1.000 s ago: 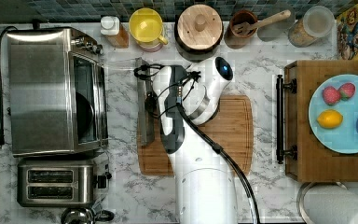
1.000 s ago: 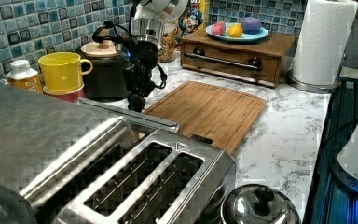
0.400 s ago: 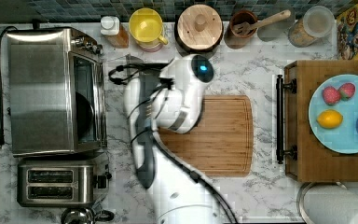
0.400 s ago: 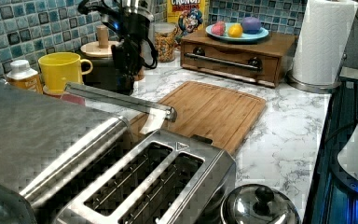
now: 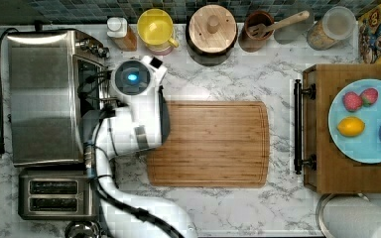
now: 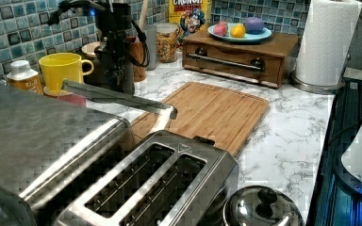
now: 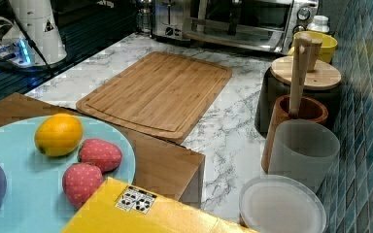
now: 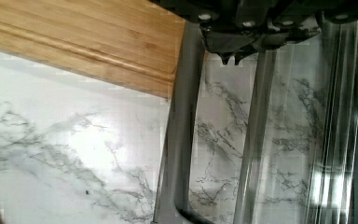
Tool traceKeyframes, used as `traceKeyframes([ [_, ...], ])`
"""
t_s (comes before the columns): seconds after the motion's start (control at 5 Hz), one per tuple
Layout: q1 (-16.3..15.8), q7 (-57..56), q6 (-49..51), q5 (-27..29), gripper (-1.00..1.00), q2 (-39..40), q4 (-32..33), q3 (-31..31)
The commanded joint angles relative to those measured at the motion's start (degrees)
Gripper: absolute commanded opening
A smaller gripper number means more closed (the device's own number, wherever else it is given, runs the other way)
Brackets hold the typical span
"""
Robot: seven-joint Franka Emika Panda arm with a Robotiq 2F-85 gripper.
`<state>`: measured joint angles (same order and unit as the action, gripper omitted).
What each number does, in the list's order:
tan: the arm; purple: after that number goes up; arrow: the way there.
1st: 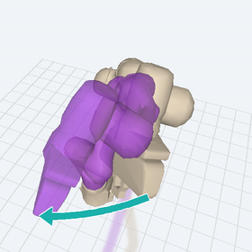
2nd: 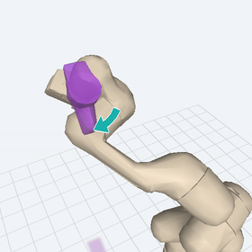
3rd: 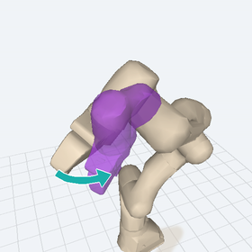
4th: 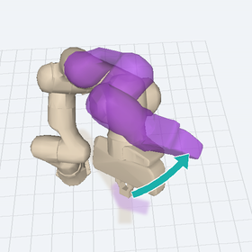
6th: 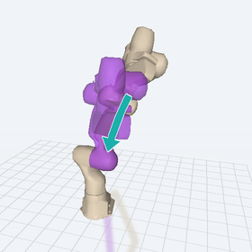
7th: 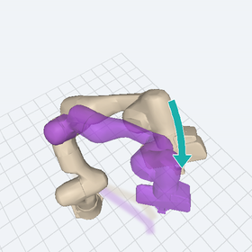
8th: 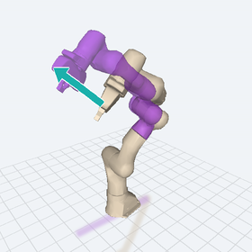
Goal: Close the oven.
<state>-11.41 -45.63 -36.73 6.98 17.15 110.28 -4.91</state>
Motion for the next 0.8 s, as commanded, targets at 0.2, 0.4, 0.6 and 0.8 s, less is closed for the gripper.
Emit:
traceKeyframes([
  [0.2, -10.37, 7.43, -5.12, -2.31, -1.00, -2.87, -3.70, -7.85],
  [0.4, -11.08, 8.39, -4.16, -4.35, -1.00, -3.16, -4.33, -8.64],
  [0.6, -12.40, 10.08, -2.76, -7.51, -1.00, -3.12, -5.59, -9.53],
  [0.8, -13.91, 12.37, -4.41, -10.76, -1.00, -4.30, -4.89, -9.65],
])
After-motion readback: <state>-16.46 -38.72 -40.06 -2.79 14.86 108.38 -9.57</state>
